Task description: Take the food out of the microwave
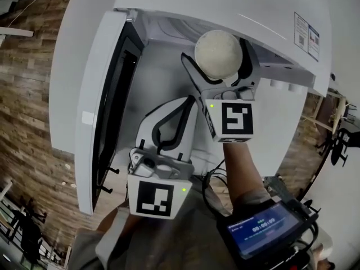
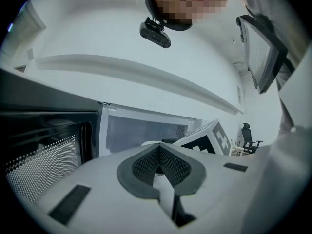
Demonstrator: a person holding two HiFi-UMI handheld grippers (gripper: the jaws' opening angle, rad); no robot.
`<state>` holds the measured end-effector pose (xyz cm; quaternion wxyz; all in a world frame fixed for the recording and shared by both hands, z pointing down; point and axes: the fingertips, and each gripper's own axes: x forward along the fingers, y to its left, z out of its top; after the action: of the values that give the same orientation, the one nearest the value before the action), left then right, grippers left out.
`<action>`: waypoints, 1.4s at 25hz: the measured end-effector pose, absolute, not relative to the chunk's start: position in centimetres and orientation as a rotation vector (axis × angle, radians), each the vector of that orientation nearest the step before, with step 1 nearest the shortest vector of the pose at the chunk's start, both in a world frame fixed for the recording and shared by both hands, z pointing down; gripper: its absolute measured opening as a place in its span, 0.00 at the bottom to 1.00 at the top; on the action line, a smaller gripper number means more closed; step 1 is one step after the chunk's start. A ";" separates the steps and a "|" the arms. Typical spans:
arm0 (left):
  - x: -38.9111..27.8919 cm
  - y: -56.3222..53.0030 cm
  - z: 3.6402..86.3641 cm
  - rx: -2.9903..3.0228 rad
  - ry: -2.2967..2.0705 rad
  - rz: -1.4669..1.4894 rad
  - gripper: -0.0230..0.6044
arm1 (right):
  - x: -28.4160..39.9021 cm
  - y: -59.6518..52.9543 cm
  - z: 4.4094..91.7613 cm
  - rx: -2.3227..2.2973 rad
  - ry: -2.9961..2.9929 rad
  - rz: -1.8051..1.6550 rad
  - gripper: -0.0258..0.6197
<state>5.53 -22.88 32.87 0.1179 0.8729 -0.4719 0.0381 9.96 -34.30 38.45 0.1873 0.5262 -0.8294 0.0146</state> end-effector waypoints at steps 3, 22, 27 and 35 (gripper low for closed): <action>5.7 -21.2 32.5 2.551 -1.409 0.122 0.05 | 9.9 -31.9 38.3 1.443 -2.358 0.028 0.89; 6.1 -19.3 34.5 2.484 -1.436 0.165 0.05 | 11.8 -25.5 47.5 1.310 -2.288 0.202 0.90; 6.2 -19.7 35.4 2.470 -1.421 0.177 0.05 | 11.8 -25.8 48.9 1.278 -2.271 0.222 0.90; 6.3 -19.8 35.4 2.480 -1.410 0.188 0.05 | 11.5 -25.5 49.9 1.221 -2.259 0.239 0.90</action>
<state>6.32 -19.81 35.41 0.1407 0.8588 -0.4883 0.0650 11.55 -25.46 49.86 0.2777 0.4550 -0.8414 0.0891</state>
